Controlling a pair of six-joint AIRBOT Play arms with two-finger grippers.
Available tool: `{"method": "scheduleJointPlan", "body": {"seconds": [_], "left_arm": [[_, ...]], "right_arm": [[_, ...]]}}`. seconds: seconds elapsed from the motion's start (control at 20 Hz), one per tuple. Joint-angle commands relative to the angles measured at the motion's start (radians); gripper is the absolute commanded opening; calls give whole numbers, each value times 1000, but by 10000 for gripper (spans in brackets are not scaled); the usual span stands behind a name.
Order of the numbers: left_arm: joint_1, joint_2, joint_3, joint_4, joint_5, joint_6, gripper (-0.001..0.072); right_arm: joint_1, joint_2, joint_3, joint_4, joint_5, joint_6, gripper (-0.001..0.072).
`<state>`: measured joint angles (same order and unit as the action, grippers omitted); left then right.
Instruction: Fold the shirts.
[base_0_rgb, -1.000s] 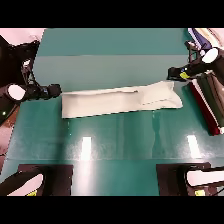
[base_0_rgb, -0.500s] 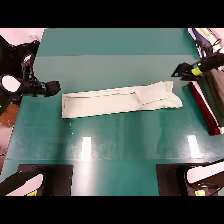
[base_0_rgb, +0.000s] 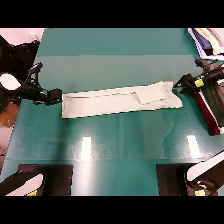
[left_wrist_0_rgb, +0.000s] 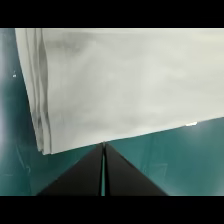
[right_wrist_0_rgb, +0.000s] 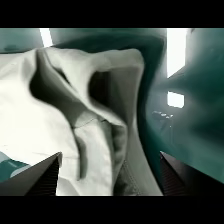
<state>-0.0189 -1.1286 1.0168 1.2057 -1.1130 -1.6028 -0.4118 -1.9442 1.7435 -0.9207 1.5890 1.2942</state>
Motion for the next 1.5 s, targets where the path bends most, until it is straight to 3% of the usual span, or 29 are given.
{"method": "scheduleJointPlan", "body": {"seconds": [0.0, 0.3, 0.4, 0.45, 0.6, 0.65, 0.9, 1.45], "left_arm": [[-31, -1, 1, -24, -19, 13, 27], [-120, -1, 1, -26, 46, 13, 27], [-138, -1, 1, -29, 50, 13, 27], [-148, -1, 1, -31, 50, 12, 26], [-186, -2, 1, -32, 69, 12, 27], [-203, -2, 1, -33, 96, 10, 26], [-307, -42, 28, -53, 293, -25, 26], [-529, -653, 542, -108, 245, -13, 26]], "right_arm": [[15, -63, 1, 60, 37, -33, 705], [83, -78, 1, 63, 40, -39, 691], [114, -78, 1, 63, 39, -39, 610], [129, -78, 1, 63, 38, -40, 502], [158, -77, 1, 66, 42, -86, 57], [163, -74, 1, 66, 43, -93, 19], [166, 29, 1, 155, 25, -95, 17], [346, 386, 2, 274, -97, -15, 15]]}}
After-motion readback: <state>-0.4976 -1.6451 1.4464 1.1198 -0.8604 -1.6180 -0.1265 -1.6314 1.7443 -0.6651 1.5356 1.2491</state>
